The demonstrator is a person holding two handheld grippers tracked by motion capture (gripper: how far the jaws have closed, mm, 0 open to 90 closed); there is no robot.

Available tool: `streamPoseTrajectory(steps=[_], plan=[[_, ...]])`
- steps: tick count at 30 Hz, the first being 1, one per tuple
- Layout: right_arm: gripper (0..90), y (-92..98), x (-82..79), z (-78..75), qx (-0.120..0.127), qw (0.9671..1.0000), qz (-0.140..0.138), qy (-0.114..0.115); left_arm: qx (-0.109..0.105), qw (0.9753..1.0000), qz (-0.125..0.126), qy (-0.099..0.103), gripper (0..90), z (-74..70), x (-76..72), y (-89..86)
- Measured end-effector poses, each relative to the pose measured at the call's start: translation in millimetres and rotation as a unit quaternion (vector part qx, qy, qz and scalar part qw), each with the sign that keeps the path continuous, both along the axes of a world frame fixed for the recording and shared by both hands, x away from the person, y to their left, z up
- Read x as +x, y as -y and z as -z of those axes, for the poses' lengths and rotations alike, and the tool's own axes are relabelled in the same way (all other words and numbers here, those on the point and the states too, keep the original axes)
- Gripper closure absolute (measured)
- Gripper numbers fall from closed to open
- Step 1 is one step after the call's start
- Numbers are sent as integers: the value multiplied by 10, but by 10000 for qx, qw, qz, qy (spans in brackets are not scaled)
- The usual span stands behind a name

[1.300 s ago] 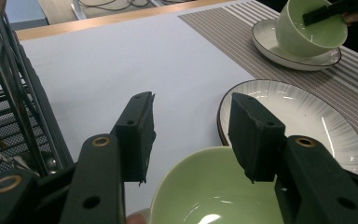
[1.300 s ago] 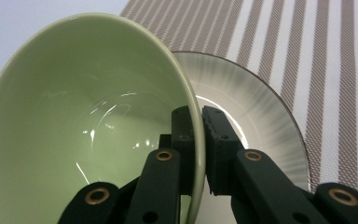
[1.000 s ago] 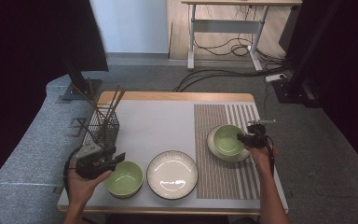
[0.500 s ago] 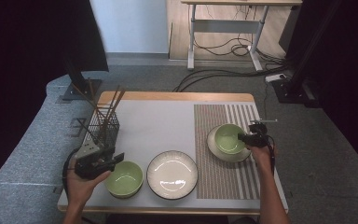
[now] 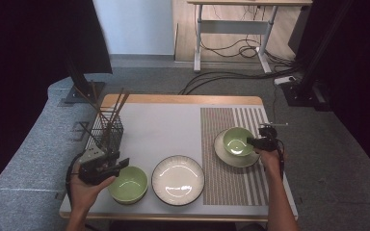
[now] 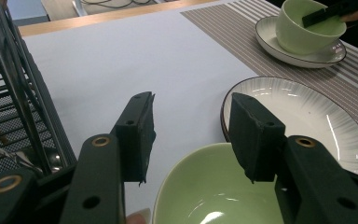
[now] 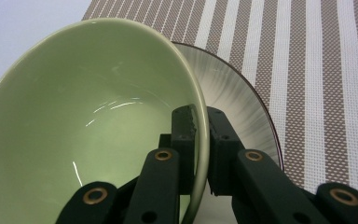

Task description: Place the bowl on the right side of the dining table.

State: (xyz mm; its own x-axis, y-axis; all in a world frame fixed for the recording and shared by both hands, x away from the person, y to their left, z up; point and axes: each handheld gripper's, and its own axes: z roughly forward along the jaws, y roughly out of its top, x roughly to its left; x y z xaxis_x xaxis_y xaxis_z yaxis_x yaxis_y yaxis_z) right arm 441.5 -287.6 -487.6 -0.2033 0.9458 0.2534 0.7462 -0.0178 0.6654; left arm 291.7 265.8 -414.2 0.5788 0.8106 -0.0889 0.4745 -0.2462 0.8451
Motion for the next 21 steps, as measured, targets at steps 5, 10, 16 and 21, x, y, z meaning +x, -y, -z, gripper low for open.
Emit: streamPoseTrajectory(steps=[5, 10, 16, 21], plan=[[831, -8, 8, 29, -13, 9999, -58, -121, 1, 10000, -4, -3, 506, 1, 0, -2], [830, -5, 12, 38, -22, 9999, -10, -149, 11, 10000, 12, -20, 506, 4, 1, 8], [828, 7, -14, 37, -11, 9999, -21, -166, 13, 10000, 11, -23, 505, 4, 1, 10], [807, 3, -16, 42, 21, 9999, -46, -128, 22, 10000, 16, -18, 505, 2, 3, 17]])
